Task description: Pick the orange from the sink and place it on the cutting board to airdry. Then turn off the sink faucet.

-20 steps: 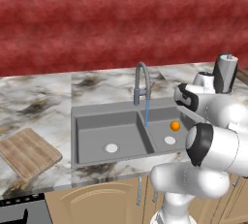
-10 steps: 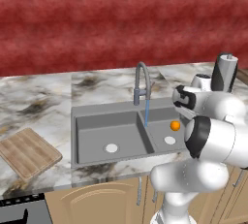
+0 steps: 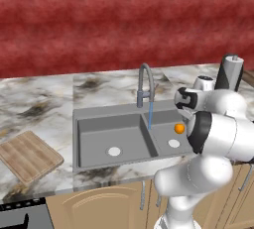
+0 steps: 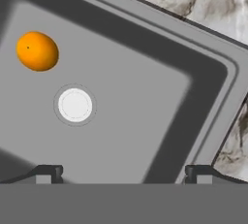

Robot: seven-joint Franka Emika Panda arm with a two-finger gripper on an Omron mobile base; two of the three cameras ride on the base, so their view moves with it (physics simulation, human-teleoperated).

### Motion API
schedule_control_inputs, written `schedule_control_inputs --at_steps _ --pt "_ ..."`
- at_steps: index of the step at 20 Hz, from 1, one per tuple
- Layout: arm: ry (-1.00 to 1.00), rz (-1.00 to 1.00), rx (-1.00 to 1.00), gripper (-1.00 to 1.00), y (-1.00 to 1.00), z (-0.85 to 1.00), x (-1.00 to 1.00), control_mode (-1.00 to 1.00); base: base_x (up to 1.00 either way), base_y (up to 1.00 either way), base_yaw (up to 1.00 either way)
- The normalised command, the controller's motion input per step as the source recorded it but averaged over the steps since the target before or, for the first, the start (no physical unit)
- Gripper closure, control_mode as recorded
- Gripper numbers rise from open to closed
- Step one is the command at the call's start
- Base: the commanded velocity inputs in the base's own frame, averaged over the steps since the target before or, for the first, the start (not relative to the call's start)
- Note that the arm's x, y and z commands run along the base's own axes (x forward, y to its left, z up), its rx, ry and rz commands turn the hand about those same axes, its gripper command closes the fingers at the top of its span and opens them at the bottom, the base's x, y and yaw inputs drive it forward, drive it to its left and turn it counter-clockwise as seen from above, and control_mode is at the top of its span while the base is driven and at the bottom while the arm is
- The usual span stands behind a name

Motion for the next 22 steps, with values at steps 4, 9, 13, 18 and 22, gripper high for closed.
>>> schedule_control_inputs --at_steps 4,9,13,18,22 --pt "0.00 0.00 0.00 -1.00 -0.03 -0.12 0.17 -1.00 0.00 0.00 0.00" --pt "0.00 0.00 0.00 -1.00 -0.08 -0.14 0.21 -1.00 0.00 0.00 0.00" --pt "0.00 0.00 0.00 -1.00 -0.10 -0.12 0.20 -1.00 0.00 0.00 0.00" --pt "0.00 0.00 0.00 -1.00 -0.08 -0.13 0.20 -1.00 0.00 0.00 0.00" --pt "0.00 0.00 0.00 -1.00 -0.04 -0.16 0.21 -1.00 0.00 0.00 0.00"
